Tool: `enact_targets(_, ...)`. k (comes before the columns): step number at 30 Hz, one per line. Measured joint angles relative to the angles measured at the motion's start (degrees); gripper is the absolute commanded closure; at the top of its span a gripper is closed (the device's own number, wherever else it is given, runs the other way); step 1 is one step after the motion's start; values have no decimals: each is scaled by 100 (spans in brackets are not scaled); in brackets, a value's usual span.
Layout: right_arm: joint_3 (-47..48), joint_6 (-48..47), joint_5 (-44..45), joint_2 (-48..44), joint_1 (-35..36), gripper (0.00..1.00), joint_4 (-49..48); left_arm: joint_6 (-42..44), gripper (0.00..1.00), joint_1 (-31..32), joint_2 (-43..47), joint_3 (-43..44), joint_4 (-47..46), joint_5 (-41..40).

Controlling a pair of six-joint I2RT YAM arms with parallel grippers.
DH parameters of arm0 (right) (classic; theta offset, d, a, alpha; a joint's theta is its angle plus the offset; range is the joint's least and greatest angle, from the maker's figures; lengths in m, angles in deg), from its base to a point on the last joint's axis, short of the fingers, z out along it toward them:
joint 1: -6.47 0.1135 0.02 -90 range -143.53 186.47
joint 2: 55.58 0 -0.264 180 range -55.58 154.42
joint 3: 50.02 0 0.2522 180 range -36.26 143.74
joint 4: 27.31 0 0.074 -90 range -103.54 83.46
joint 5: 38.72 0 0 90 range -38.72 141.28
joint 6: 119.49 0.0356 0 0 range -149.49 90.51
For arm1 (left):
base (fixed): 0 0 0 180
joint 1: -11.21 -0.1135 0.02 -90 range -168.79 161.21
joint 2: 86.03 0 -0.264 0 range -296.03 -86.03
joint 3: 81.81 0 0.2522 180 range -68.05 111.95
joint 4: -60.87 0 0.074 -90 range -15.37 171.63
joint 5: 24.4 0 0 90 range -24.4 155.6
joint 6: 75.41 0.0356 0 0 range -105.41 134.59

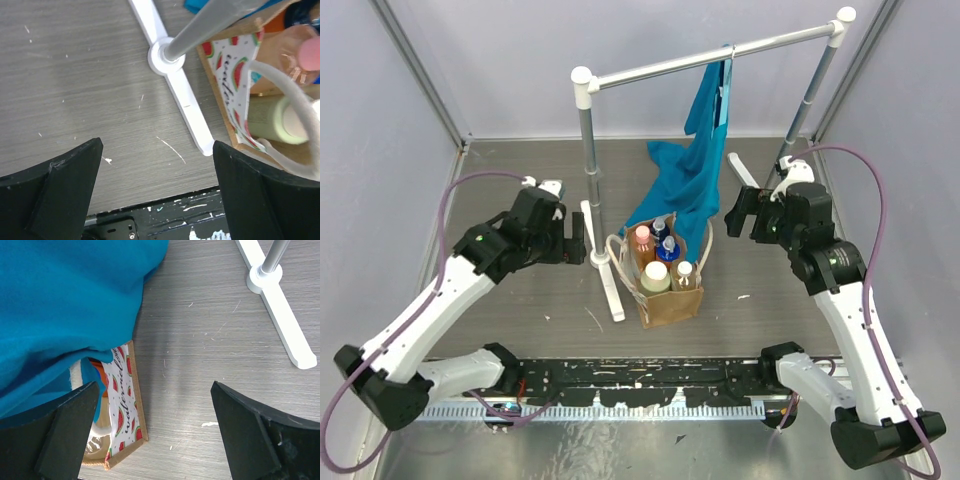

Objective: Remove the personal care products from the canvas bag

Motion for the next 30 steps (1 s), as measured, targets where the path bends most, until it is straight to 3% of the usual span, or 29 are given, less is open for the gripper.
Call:
enact_targets(12, -101, 37, 72, -291, 0, 0, -83, -960, 1, 186, -1386, -1220, -859, -70)
enact_targets(20, -103, 35, 85, -321, 0, 0, -83, -1036, 1, 319, -2369, -1045, -1596, -212)
enact_targets(30, -103, 31, 87, -492, 0, 0, -76, -1268, 1, 345, -3569, -282, -1637, -883)
